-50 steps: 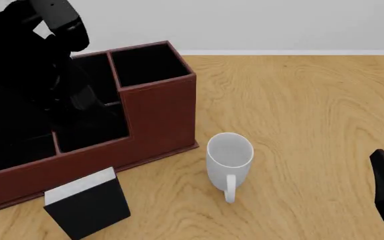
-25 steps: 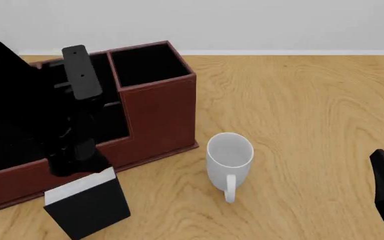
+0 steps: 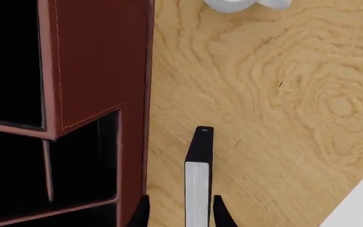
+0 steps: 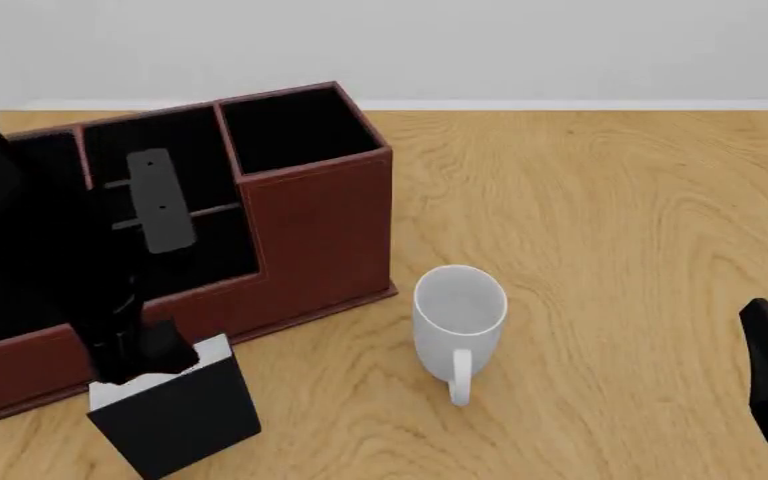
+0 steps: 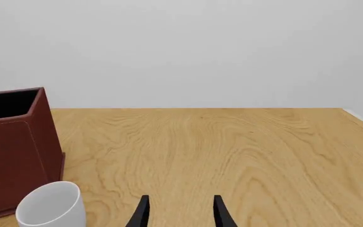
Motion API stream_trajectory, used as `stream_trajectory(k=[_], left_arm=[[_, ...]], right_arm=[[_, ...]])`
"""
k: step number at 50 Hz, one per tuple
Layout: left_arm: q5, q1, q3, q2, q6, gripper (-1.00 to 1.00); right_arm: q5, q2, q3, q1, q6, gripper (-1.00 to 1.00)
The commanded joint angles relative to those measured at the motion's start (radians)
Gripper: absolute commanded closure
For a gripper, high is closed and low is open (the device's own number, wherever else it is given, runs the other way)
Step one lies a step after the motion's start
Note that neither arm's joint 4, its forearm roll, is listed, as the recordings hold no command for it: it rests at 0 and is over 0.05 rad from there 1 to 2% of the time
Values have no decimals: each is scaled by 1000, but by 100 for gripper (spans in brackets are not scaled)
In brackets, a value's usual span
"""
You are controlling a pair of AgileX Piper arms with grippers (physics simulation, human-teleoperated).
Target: Pick up the book and place it in the front compartment of the caddy.
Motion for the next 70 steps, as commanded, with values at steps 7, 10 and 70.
stream_trajectory(k=[7, 10, 70], left_arm=[[-82, -110, 116, -37, -148, -100], [-94, -119, 137, -44, -167, -100], [-103, -179, 227, -124, -222, 100]], right_arm=[[0, 0, 0, 0, 0, -100], [0, 0, 0, 0, 0, -100], [0, 0, 0, 0, 0, -100]])
